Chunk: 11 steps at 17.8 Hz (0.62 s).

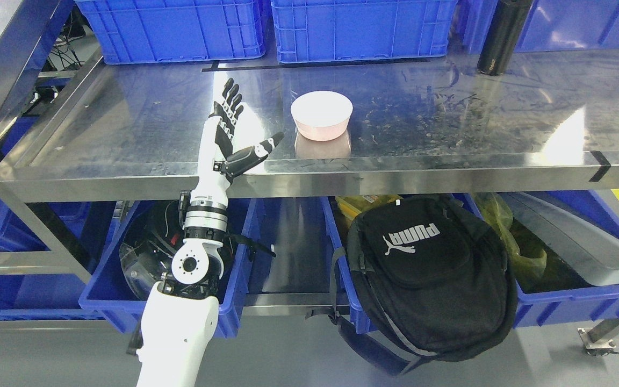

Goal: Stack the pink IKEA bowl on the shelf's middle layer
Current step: 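Reach the left hand toward the pink bowl on the steel shelf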

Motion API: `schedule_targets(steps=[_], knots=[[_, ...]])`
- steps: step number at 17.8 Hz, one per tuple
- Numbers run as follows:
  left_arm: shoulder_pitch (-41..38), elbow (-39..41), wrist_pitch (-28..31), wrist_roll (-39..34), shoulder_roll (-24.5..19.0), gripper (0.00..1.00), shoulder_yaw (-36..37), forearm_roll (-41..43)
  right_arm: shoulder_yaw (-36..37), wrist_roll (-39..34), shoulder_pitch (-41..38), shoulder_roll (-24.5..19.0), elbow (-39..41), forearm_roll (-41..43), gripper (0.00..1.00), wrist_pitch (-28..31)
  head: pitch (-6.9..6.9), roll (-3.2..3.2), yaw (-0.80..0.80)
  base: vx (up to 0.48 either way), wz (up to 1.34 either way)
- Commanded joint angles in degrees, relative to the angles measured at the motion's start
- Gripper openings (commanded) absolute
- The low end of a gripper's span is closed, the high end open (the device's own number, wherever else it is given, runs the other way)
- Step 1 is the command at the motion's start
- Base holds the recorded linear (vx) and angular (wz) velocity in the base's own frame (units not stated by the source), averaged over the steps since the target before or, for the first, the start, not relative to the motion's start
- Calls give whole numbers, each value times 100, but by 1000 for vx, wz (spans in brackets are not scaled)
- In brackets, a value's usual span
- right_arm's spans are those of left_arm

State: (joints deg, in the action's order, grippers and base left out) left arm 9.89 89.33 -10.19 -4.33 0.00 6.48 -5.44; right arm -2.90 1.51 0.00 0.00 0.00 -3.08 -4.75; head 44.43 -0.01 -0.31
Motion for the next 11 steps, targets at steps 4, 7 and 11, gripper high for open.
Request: schedule_targets(steps=[4,7,11], knots=[[267,-3,25,64,-148,100,-112,16,0,-1,-132,100,100,0,100,0,0,0,0,0,0],[785,-12,403,659,-973,100,-181,25,0,-1,-132,100,100,0,100,0,0,0,0,0,0],[1620,23,413,1678,-2344,100,-112,306,0,-1,-132,100,100,0,100,0,0,0,0,0,0]])
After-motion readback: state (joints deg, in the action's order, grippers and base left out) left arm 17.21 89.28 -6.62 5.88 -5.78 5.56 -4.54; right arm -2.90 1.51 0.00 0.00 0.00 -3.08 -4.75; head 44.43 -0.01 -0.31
